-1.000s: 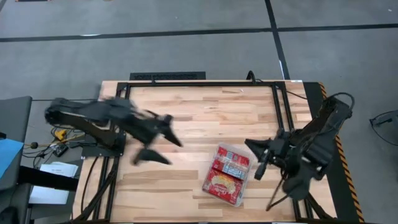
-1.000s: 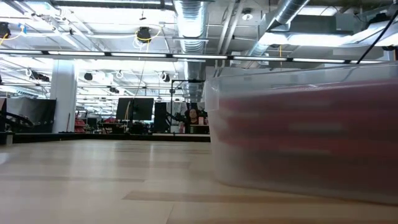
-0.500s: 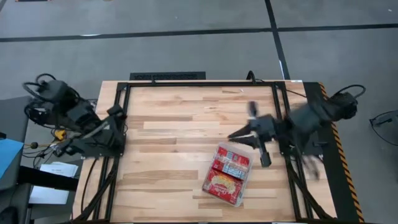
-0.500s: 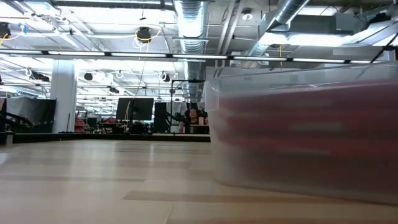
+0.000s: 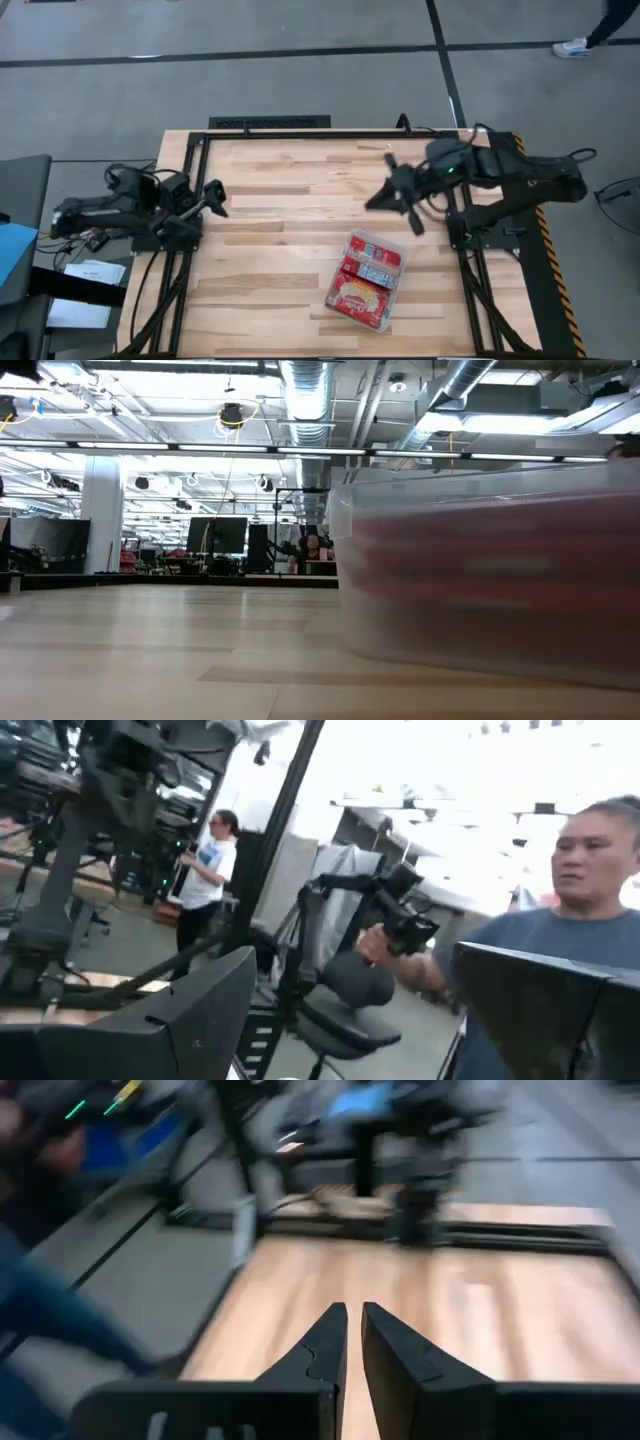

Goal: Sort popcorn bags into baskets
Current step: Return to Home Position

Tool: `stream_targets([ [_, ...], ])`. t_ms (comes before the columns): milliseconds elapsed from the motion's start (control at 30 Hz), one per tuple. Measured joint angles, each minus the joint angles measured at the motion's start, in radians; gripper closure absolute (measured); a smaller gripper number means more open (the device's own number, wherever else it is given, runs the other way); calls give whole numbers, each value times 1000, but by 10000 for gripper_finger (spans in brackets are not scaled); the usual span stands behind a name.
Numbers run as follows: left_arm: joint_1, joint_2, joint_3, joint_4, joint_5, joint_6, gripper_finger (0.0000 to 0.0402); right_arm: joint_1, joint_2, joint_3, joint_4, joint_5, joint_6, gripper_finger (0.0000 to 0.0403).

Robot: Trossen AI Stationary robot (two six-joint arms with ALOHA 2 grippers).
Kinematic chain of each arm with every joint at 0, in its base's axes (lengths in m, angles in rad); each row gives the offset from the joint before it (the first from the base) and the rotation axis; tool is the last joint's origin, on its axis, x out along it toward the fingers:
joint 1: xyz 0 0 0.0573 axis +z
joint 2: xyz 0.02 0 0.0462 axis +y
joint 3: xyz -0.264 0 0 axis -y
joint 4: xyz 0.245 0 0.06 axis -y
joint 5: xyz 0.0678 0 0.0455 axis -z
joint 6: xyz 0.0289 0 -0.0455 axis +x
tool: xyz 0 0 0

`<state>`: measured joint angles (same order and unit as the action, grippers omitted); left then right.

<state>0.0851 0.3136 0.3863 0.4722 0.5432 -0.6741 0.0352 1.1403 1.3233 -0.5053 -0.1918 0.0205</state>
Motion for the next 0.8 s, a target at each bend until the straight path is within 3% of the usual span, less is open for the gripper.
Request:
stream_targets([
  [167, 53, -126, -170, 143, 2, -92, 74, -19, -223, -285, 174, 66, 85, 345],
  [433, 59, -233, -330, 181, -10, -98, 74, -14, -521, -770, 515, 156, 276, 345],
  [600, 59, -251, -375, 222, -22, -82, 74, -18, -649, -959, 610, 244, 345, 345],
  [800, 61, -249, -376, 218, -3, -44, 74, -18, -811, -1082, 618, 310, 366, 345],
])
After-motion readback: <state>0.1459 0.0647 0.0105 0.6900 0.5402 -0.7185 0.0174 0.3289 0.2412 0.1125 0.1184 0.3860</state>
